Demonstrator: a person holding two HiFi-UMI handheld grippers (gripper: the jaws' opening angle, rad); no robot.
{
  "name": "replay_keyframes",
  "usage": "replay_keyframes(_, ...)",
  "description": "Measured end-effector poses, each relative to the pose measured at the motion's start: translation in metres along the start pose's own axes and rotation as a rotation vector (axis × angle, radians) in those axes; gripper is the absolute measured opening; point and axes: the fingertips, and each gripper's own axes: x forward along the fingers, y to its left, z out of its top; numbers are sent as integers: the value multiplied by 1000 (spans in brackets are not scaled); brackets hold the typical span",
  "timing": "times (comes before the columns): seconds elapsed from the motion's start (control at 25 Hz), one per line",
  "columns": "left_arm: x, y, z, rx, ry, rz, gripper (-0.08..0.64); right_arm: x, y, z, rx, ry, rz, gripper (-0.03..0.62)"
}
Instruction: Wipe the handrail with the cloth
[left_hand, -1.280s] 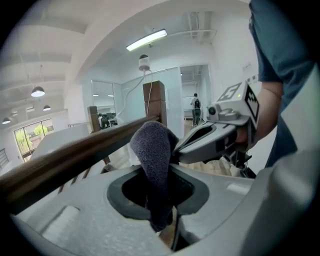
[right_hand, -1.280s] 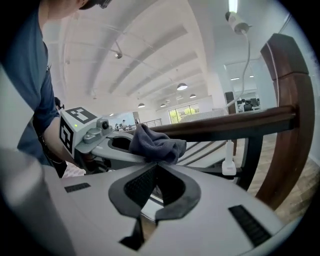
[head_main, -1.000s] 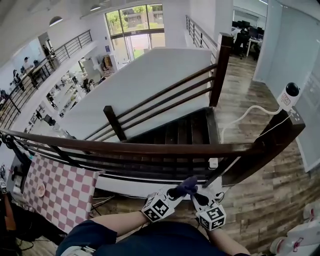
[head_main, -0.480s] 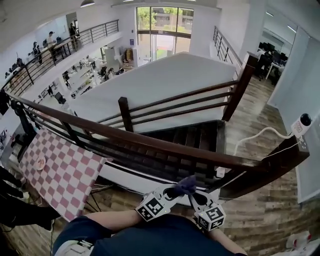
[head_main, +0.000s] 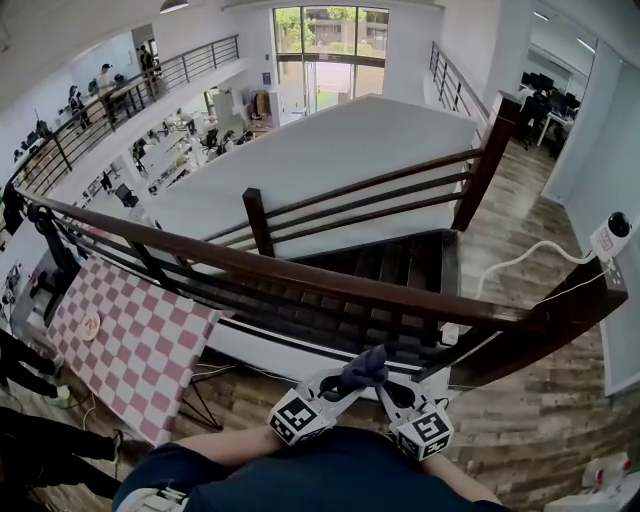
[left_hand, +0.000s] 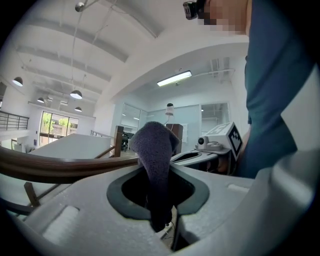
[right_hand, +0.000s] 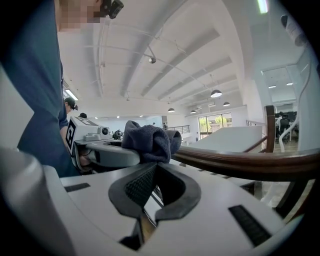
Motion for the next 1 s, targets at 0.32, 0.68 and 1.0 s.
replay_keyframes(0.32, 2, -11, -3, 4, 10, -28, 64, -10, 1, -6, 14, -5, -21, 11)
replay_keyframes(0.68, 5, -18, -5, 6, 14, -46, 64, -16, 1, -10, 28, -7, -36, 11)
replay_keyframes(1.0, 5, -19, -7, 1, 14, -46, 64, -17, 1, -11, 31, -5, -38, 11)
